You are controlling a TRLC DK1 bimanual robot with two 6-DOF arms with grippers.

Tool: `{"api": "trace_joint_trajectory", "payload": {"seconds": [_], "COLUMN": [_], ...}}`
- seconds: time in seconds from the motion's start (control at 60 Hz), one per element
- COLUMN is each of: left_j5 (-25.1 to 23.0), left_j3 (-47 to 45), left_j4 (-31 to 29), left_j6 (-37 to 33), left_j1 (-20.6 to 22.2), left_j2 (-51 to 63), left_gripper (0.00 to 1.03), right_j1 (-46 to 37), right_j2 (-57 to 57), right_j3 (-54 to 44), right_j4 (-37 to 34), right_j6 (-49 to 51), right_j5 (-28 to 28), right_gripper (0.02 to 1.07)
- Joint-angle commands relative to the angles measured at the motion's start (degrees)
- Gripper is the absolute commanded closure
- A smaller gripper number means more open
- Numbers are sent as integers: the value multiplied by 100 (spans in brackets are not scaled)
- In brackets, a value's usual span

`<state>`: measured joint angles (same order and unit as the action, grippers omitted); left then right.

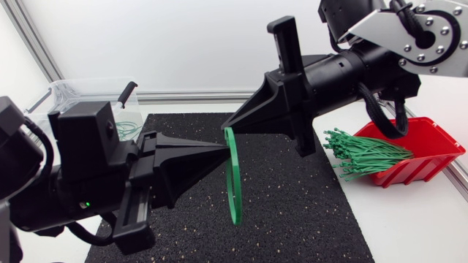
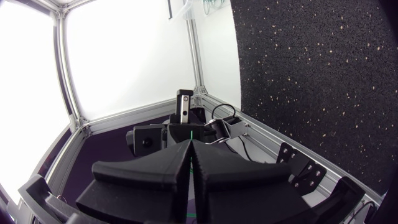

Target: Take a green cable tie from the red box, thread the tail through the head to close it, then place it in the transparent bin on the left.

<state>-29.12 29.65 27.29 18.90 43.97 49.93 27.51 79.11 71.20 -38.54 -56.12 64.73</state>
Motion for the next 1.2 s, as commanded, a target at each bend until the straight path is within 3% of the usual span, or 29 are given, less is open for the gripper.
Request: {"api": "trace_joint_trajectory", "payload": {"seconds": [0.0, 0.45, 0.767, 0.933, 1.0, 1.083, 1.183], "left_j5": [-208, 38, 47, 47, 56, 293, 592], "left_j3": [269, 489, 357, 313, 349, 480, 621], "left_j4": [13, -294, -365, -681, -989, -1516, -2105], "left_j6": [-53, -17, -61, -237, -351, -536, -808], "left_j1": [147, 543, 420, -107, -310, -503, -705], "left_j2": [-273, -555, -379, -150, -106, 8, 140], "left_gripper": [100, 100, 100, 100, 100, 100, 100], "right_j1": [-219, -17, 53, 18, -52, -26, -88], "right_j2": [263, 465, 184, -62, 8, 254, 465], "right_j3": [-238, -440, -396, -247, -97, 149, 201], "right_j4": [172, 260, 269, 66, -312, -1173, -1454], "right_j6": [110, 136, 224, 584, 822, 1604, 1973], "right_j5": [-250, -637, -725, -725, -866, -1507, -2201], "right_gripper": [101, 101, 100, 26, 9, 5, 5]}}
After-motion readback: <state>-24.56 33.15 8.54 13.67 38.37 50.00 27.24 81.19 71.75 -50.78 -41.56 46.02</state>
